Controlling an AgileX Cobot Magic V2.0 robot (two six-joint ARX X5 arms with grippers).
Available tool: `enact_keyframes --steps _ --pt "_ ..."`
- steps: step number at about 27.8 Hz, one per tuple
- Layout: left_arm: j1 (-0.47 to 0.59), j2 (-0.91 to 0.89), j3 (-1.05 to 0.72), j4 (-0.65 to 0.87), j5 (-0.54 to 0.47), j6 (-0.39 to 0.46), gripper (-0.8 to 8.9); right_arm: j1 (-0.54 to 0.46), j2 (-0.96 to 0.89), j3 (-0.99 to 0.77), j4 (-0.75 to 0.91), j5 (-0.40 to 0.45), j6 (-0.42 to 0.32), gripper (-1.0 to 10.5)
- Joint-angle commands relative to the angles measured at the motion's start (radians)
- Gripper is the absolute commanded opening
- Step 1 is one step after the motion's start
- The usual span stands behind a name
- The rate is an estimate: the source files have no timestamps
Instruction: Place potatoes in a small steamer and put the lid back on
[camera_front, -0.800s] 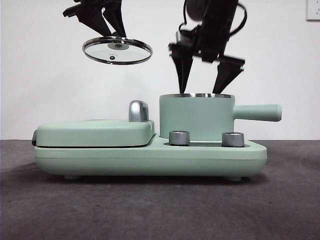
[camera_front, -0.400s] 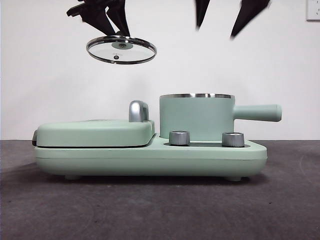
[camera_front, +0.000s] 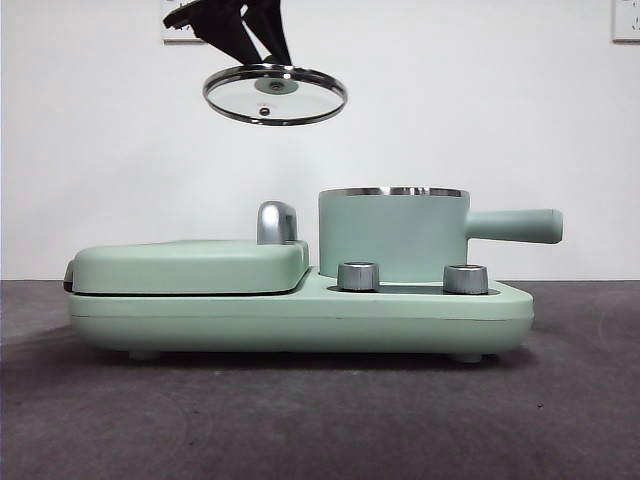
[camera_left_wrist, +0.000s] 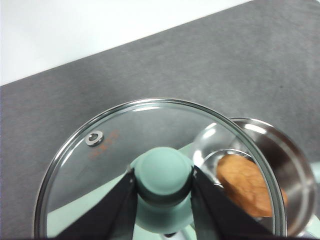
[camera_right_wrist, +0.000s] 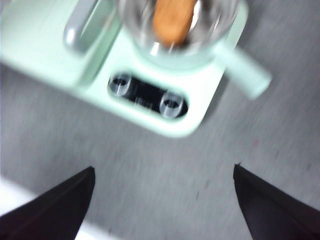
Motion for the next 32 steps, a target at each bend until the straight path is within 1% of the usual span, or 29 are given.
enact_keyframes --steps 1,6,9,11,16,18,20,23,27,32 --pt "-0.029 0.024 0.039 0.020 0.002 -0.002 0.06 0.047 -0.135 -0.169 0.109 0.000 0.069 4.4" --pt "-0.080 0.046 0.039 0.023 0.002 0.012 0.06 0.137 -0.364 -0.443 0.315 0.001 0.191 4.4" --pt "-0.106 0.061 0.039 0.027 0.002 0.033 0.06 0.175 -0.462 -0.554 0.412 0.009 0.236 4.4" --pt "-0.122 0.075 0.039 0.030 0.002 0.037 0.06 0.190 -0.506 -0.599 0.440 0.030 0.259 4.4" --pt "-0.157 0.108 0.039 0.032 0.002 0.043 0.06 0.195 -0.560 -0.633 0.448 0.106 0.261 4.4" --pt "-0.172 0.121 0.039 0.037 0.002 0.044 0.06 0.195 -0.565 -0.633 0.451 0.117 0.260 4.4" --pt "-0.187 0.135 0.039 0.047 0.002 0.064 0.06 0.195 -0.565 -0.633 0.451 0.137 0.260 4.4" --pt "-0.203 0.164 0.039 0.074 0.002 0.095 0.06 0.195 -0.562 -0.633 0.449 0.138 0.260 4.4" --pt "-0.205 0.179 0.039 0.112 0.002 0.094 0.06 0.195 -0.563 -0.633 0.434 0.138 0.260 4.4" --pt "-0.206 0.195 0.039 0.122 0.002 0.086 0.06 0.195 -0.563 -0.633 0.423 0.140 0.253 4.4"
